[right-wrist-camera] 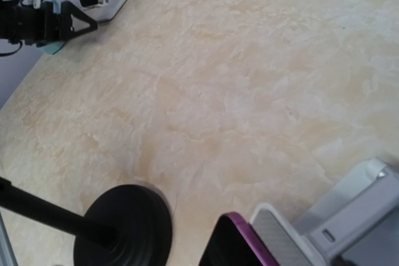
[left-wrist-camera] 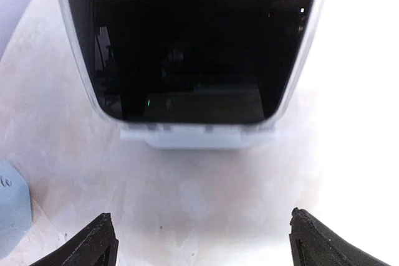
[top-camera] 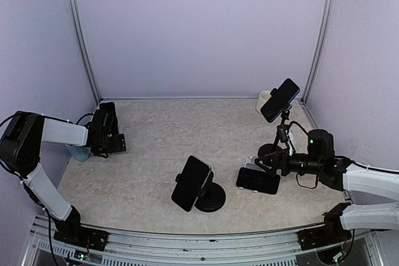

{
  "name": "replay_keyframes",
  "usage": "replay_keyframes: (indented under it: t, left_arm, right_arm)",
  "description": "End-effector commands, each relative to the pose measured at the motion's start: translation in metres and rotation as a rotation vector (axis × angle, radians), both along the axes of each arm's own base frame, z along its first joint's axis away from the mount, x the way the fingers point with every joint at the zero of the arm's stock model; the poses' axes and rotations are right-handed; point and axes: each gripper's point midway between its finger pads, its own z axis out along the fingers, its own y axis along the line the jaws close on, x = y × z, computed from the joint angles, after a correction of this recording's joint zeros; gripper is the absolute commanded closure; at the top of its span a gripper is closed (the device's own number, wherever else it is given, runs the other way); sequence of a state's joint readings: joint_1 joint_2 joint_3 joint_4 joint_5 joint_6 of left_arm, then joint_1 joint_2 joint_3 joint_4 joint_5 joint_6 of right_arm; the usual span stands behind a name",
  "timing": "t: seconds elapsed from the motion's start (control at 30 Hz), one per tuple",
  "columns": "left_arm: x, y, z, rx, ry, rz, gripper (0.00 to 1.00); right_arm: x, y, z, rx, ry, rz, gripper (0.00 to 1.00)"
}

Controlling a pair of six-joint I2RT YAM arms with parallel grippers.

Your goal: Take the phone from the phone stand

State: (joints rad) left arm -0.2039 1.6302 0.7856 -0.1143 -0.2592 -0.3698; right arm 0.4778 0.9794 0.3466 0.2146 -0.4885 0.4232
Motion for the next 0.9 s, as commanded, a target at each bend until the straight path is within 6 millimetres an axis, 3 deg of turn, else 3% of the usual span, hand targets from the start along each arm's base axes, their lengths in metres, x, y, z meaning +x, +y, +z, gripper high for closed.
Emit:
replay_keyframes:
  t: [0.0,0.4,0.87]
  left_arm:
    - [0.021,0.003,0.027,-0.026,-0.131,0.054,0.06]
    - [0.054,0.005,0.031,-0.059,-0.171,0.077,0.08]
    - [0.058,0.023,0.030,0.032,-0.139,0.073,0.11]
  right_arm:
    - [-0.005,0.001,0.001,-0.001,-0.019,0.008,0.09]
    - [-0.009,-0.004,0.004,0.001,-0.029,-0.007,0.09]
    - [-0.010,-0.005,0.003,0.000,-0.030,-0.007,0.09]
